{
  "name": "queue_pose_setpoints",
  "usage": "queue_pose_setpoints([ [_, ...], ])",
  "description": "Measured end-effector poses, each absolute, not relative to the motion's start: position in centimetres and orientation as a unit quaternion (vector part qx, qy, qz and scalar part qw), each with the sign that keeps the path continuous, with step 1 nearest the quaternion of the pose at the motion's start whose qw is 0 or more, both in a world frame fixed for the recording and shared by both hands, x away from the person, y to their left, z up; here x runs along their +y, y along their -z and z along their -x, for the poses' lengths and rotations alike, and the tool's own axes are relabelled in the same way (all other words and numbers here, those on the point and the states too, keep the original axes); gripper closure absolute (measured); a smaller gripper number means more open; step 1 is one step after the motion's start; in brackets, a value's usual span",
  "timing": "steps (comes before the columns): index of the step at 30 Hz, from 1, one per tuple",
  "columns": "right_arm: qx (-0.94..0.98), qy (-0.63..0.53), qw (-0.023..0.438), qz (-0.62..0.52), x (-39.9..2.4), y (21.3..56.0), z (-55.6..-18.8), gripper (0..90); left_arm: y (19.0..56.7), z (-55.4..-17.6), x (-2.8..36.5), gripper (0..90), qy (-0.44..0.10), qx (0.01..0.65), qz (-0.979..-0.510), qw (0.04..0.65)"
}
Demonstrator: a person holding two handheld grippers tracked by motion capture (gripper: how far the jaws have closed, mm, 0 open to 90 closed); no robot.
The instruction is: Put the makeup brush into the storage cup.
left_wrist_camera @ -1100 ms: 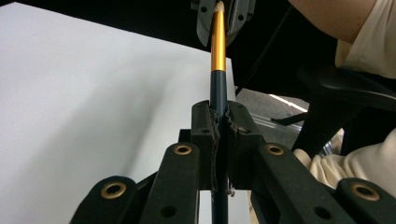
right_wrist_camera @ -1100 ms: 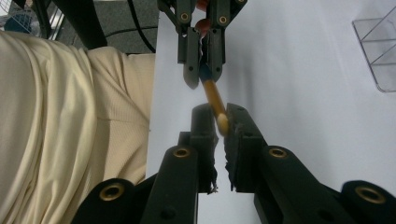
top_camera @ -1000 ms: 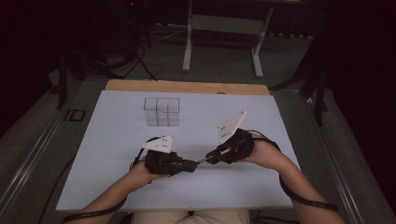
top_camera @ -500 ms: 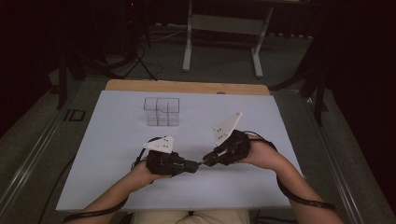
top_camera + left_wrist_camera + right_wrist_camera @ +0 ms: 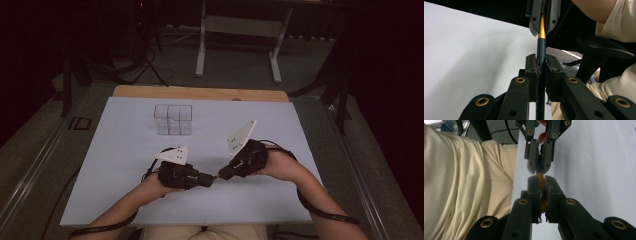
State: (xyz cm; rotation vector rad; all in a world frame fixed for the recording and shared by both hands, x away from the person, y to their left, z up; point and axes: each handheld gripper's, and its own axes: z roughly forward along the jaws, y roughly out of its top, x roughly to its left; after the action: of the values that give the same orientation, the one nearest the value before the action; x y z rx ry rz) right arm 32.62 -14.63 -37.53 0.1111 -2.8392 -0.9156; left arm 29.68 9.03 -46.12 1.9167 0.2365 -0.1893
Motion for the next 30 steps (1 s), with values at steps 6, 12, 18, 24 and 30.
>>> queue_pose_setpoints([
  [6,-0.952,0.295,0.074,-0.037,-14.6,37.5,-32.6,84.4,45.5,-29.8,9.1,76.7,0.07,0.107,-0.817,0.562],
  [12,-0.953,0.292,0.075,-0.038,-14.4,37.5,-32.6,84.4,45.4,-29.7,8.3,75.5,0.077,0.104,-0.829,0.544],
  [18,-0.955,0.283,0.077,-0.042,-14.0,37.6,-32.5,84.4,45.1,-30.0,7.7,76.9,0.095,0.111,-0.843,0.517],
  [24,-0.957,0.273,0.084,-0.043,-13.8,37.7,-32.5,84.3,45.0,-30.0,7.5,81.9,0.099,0.112,-0.851,0.503],
  [30,-0.957,0.275,0.085,-0.045,-13.7,37.7,-32.6,84.2,45.1,-29.7,7.7,84.3,0.078,0.094,-0.852,0.51],
])
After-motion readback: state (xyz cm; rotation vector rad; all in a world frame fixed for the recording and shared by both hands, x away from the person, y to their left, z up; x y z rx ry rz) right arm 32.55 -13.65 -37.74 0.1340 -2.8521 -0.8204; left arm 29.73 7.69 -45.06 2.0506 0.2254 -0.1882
